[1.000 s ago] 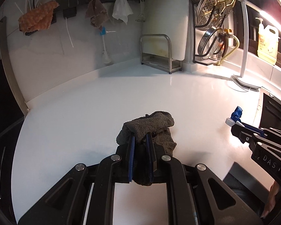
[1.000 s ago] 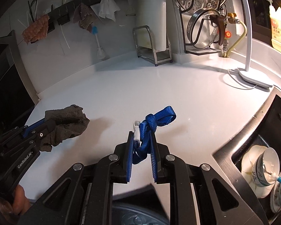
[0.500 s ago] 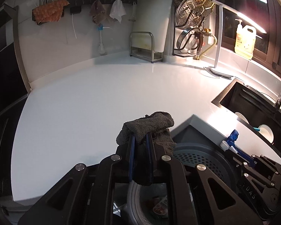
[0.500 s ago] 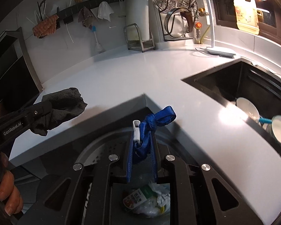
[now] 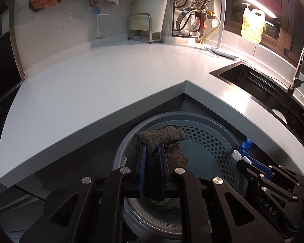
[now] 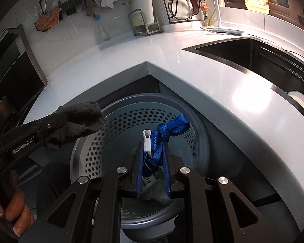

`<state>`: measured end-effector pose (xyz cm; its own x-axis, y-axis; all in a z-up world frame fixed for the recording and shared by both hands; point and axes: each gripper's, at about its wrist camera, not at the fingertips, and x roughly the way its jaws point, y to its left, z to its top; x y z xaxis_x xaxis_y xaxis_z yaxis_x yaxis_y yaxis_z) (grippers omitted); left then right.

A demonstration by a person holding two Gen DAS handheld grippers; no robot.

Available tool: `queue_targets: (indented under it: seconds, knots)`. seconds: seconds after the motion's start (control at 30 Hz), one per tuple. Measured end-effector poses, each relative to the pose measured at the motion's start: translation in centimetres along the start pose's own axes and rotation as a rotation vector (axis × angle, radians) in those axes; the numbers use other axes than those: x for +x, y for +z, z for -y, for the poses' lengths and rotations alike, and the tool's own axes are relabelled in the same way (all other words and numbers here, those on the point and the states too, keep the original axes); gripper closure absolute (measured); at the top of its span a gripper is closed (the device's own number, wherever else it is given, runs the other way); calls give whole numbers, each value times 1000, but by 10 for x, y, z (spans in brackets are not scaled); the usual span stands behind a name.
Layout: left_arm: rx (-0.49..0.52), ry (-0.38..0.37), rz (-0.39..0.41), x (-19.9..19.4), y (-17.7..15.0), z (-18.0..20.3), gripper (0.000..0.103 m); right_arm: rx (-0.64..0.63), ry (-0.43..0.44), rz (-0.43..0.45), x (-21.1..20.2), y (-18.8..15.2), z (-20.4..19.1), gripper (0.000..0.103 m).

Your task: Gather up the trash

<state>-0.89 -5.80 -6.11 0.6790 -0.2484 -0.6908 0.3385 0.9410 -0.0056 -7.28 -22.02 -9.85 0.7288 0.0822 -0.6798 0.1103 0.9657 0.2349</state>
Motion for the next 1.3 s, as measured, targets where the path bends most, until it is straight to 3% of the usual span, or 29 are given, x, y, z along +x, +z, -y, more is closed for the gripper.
queue_targets:
  seconds: [0.4,0.5,0.57,0.63,0.8,1.0,1.07,1.3]
  knots:
    - [-9,32,-14,-2,-4,-1,90,-17,25,-12,2,3,-6,83]
    - [-20,40,-9,-4,-4,-4,85,-25,19,7,-1,4,-9,69]
    - [-25,47,-5,-5,-4,-6,64,-26,13,31,-6,5,-10,45]
    - [-31,53,5,-7,-4,-8,51,-30,6,48,-9,5,-10,44]
    - [-42,57,5,-10,-5,-12,51,-15,7,43,-10,5,-9,44]
    - [-60,68,13,-15,-7,-17,42,-2,1,43,-12,1,-10,44]
    - [-63,78,18,-17,-7,-18,33,-1,-1,43,-13,1,-11,44]
    - [-69,88,39,-28,-8,-19,26,-6,-12,51,-18,-1,-14,40]
